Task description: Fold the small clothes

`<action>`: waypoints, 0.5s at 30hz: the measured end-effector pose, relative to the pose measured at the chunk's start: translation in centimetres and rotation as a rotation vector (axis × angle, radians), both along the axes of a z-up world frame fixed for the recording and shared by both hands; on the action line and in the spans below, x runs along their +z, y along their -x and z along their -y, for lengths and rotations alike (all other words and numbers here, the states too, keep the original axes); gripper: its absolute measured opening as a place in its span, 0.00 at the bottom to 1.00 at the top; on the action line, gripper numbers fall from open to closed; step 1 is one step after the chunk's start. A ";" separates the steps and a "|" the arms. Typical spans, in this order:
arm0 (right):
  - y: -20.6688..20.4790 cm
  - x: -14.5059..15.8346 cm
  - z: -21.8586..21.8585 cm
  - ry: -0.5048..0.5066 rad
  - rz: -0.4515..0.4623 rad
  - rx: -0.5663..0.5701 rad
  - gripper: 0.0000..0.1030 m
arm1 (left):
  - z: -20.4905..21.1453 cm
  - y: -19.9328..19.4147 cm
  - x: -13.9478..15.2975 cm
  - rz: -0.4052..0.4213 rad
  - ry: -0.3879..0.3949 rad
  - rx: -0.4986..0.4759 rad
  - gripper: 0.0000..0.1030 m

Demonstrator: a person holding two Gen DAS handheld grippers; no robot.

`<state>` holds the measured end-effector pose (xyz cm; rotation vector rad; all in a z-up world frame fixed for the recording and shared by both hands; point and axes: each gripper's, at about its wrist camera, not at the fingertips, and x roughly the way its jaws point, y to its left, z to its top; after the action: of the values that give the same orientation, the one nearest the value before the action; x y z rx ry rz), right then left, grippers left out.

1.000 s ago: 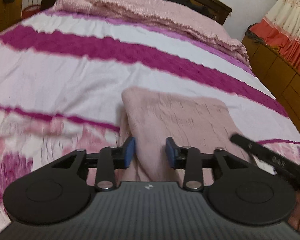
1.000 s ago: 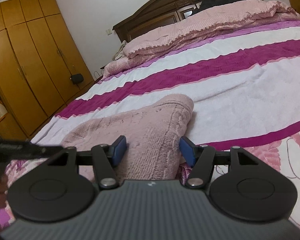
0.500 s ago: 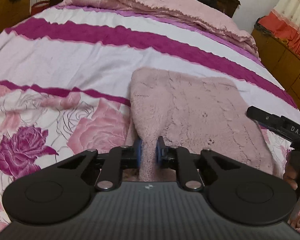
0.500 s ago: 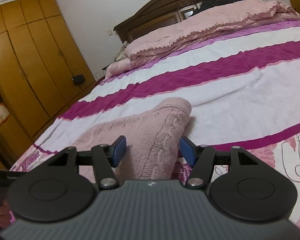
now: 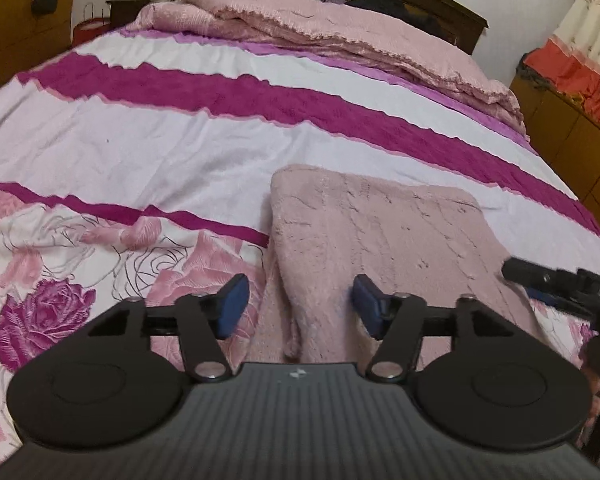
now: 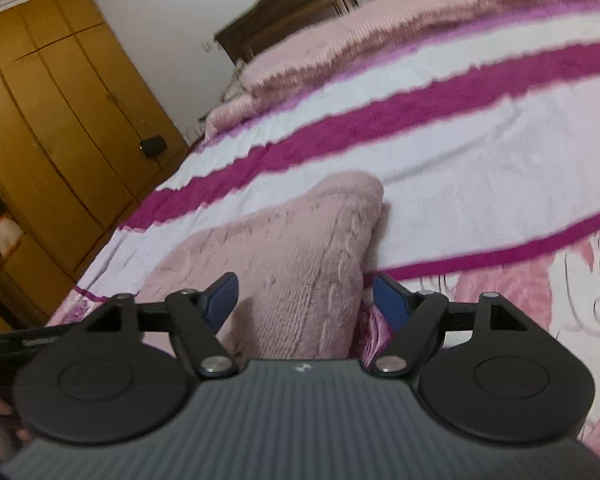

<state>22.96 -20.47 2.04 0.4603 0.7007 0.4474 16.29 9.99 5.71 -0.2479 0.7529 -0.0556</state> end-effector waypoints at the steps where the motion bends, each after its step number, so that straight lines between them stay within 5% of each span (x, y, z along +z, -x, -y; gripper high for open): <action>1: -0.1 -0.3 0.1 -0.017 -0.028 0.003 0.75 | -0.1 -0.3 -0.3 -0.018 0.013 -0.003 0.66; 8: -1.1 -2.5 0.7 -0.157 -0.150 0.052 0.74 | -1.6 -1.1 -2.5 -0.070 0.197 -0.012 0.68; 15: -1.3 -3.9 0.1 -0.250 -0.138 0.114 0.73 | -1.6 -1.7 -4.1 -0.074 0.321 -0.082 0.66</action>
<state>24.30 -20.56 -1.85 0.6942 0.8107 0.6190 17.96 11.61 1.60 -0.5268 0.8263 -0.2475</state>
